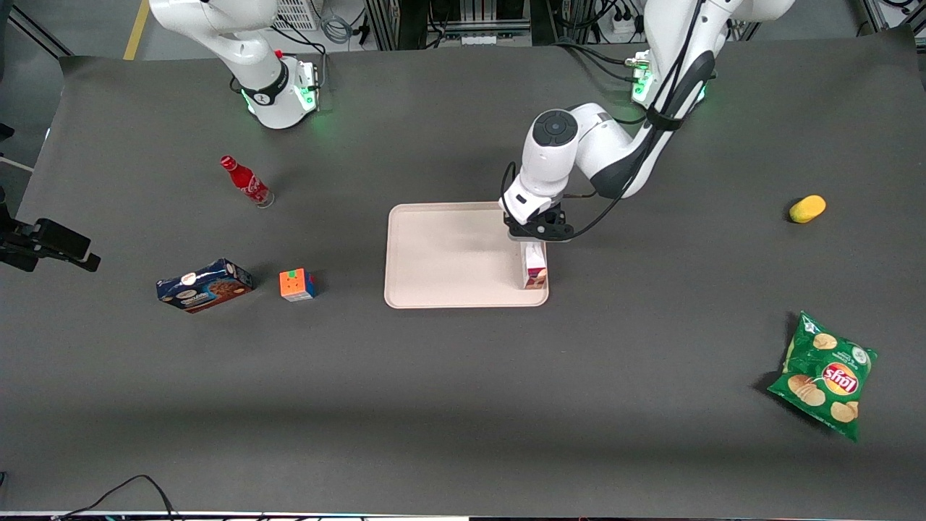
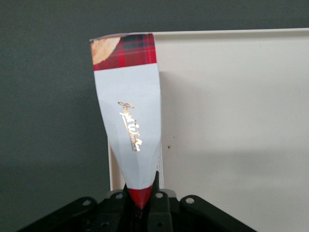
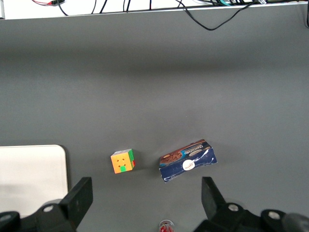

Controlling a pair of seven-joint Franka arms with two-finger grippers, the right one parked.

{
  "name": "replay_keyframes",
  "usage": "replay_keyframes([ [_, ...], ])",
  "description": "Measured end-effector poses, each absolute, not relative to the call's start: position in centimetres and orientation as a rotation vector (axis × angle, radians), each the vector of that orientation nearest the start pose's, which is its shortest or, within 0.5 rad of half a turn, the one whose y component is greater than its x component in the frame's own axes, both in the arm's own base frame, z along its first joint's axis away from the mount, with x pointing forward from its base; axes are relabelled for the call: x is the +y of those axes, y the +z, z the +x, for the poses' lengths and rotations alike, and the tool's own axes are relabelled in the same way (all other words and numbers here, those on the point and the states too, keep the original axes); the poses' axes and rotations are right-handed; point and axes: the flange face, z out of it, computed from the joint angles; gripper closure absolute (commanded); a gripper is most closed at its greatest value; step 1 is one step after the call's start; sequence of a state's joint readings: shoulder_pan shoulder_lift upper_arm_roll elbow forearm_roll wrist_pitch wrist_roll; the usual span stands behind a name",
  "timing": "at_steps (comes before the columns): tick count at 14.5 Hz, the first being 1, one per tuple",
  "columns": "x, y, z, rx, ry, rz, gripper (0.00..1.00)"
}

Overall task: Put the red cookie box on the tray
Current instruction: 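Open the left gripper to release the box onto the tray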

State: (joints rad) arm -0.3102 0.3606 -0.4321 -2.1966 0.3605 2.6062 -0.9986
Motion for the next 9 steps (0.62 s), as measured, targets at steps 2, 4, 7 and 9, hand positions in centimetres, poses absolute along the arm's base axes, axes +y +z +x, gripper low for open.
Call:
replay_keyframes([
  [2, -38.82, 23.73, 41.32, 0.027, -0.159, -3.181, 1.00],
  [4, -38.64, 23.36, 41.59, 0.021, -0.154, -3.178, 1.00],
  [7, -38.64, 22.99, 41.82, 0.013, -0.147, -3.178, 1.00],
  [9, -38.71, 22.99, 41.91, 0.009, -0.148, -3.179, 1.00],
])
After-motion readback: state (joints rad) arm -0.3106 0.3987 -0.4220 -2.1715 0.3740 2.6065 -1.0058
